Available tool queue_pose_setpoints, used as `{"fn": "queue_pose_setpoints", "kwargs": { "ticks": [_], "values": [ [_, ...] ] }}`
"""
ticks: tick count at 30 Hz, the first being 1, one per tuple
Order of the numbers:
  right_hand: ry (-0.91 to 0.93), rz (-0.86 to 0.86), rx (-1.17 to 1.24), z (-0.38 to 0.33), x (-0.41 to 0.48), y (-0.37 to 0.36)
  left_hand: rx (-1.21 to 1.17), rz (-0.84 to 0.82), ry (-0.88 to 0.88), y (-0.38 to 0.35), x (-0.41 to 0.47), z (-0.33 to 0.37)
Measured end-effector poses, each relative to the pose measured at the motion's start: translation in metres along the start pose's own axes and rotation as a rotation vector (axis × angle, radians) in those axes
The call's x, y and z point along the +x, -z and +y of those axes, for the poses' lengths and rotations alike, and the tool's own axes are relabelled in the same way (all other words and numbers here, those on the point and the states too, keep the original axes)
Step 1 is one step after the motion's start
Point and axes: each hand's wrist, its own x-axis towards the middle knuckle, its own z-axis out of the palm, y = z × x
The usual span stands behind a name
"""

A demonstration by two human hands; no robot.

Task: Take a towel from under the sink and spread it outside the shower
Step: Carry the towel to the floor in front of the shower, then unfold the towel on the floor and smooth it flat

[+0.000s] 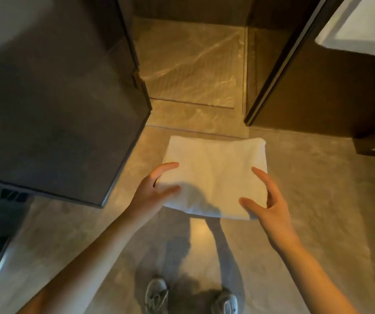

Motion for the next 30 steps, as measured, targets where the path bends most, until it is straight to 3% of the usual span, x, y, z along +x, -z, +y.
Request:
{"fn": "queue_pose_setpoints", "kwargs": {
  "ticks": [8,15,21,30],
  "values": [
    [0.018,0.009,0.066,0.237,0.104,-0.033,-0.036,0.025,0.009,-0.071,0.109,-0.237],
    [0.040,0.006,0.013,0.384,0.189,-0.057,-0.044,0.026,-0.070,-0.111,0.197,-0.388],
    [0.072,-0.056,-0.060,0.451,0.247,-0.072,-0.013,0.029,-0.113,-0.120,0.250,-0.459],
    [0.032,-0.061,-0.124,0.494,0.282,-0.079,0.014,0.038,-0.029,-0.135,0.283,-0.500]
  ]
}}
